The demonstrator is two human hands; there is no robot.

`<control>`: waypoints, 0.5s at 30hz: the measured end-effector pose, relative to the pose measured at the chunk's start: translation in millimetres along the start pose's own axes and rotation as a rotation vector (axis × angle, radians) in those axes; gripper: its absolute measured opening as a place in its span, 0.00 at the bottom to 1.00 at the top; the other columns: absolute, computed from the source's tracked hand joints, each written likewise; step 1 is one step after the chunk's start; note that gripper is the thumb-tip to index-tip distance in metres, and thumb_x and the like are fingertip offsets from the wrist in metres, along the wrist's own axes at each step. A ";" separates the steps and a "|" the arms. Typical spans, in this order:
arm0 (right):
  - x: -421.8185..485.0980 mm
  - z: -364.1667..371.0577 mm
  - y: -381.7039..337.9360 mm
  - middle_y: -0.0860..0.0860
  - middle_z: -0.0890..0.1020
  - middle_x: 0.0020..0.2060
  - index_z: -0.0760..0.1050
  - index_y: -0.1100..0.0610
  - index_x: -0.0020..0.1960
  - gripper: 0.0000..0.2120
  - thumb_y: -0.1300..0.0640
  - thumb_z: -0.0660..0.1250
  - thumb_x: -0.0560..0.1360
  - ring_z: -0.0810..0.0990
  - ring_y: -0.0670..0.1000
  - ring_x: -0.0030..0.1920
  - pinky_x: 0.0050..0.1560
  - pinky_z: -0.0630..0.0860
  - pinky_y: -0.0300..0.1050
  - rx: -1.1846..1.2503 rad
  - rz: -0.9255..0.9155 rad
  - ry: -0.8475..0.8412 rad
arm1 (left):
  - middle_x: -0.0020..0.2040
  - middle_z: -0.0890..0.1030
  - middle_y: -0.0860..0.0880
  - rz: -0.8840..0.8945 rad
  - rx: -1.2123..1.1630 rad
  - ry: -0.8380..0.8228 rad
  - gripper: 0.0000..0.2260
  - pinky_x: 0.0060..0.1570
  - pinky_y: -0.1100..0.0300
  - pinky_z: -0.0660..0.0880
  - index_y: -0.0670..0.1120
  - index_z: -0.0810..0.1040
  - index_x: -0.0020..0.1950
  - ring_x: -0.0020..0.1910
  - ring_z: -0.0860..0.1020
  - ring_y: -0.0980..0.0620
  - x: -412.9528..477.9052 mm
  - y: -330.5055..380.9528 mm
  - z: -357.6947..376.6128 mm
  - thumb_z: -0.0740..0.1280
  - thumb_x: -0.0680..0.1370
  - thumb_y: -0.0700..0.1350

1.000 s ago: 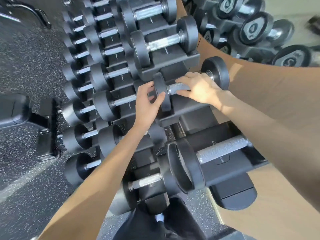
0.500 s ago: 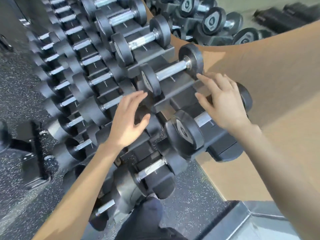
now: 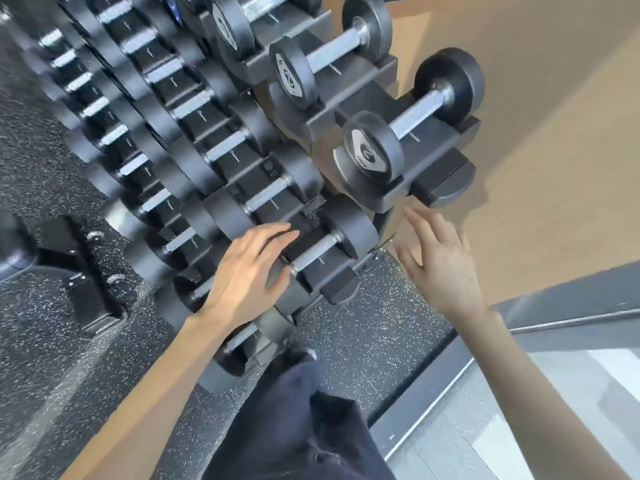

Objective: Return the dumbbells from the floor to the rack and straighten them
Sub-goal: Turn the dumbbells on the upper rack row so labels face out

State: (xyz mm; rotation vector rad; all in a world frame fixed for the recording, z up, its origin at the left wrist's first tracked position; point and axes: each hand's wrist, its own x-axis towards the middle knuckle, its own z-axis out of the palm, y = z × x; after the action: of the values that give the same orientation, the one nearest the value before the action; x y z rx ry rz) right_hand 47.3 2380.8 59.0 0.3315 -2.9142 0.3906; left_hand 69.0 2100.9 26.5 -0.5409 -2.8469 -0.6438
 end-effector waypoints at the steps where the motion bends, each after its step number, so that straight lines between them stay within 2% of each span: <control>1: -10.4 3.7 -6.2 0.57 0.75 0.60 0.67 0.59 0.68 0.23 0.53 0.65 0.76 0.74 0.59 0.59 0.63 0.66 0.57 -0.031 0.000 -0.010 | 0.65 0.74 0.46 0.000 0.027 -0.012 0.21 0.59 0.49 0.71 0.43 0.73 0.66 0.63 0.73 0.45 -9.4 -2.8 -4.4 0.59 0.75 0.48; 5: -42.0 18.1 -34.5 0.57 0.74 0.61 0.67 0.59 0.68 0.24 0.51 0.65 0.74 0.73 0.58 0.61 0.65 0.65 0.56 -0.125 -0.001 -0.052 | 0.65 0.74 0.45 0.015 0.100 -0.039 0.22 0.61 0.46 0.70 0.43 0.73 0.66 0.64 0.71 0.44 -28.3 -17.5 -20.6 0.58 0.75 0.50; 9: -57.6 30.0 -67.8 0.59 0.73 0.63 0.66 0.59 0.68 0.25 0.53 0.65 0.74 0.70 0.59 0.65 0.65 0.65 0.59 -0.155 0.051 -0.048 | 0.65 0.74 0.44 0.090 0.177 -0.057 0.23 0.64 0.45 0.67 0.43 0.72 0.68 0.66 0.71 0.44 -36.9 -40.3 -26.9 0.67 0.74 0.48; 15: -70.0 58.0 -137.0 0.60 0.71 0.65 0.64 0.60 0.70 0.27 0.54 0.67 0.73 0.68 0.59 0.67 0.67 0.63 0.60 -0.205 0.137 -0.075 | 0.64 0.75 0.42 0.230 0.234 -0.120 0.22 0.63 0.46 0.68 0.43 0.73 0.66 0.65 0.71 0.42 -49.0 -105.6 -44.6 0.68 0.73 0.47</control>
State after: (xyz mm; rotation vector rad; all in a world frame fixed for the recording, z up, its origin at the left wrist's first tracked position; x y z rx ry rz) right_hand 139.0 2249.5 21.9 0.1190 -3.0252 0.0973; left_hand 77.4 1977.2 14.0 -0.8729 -2.8530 -0.2431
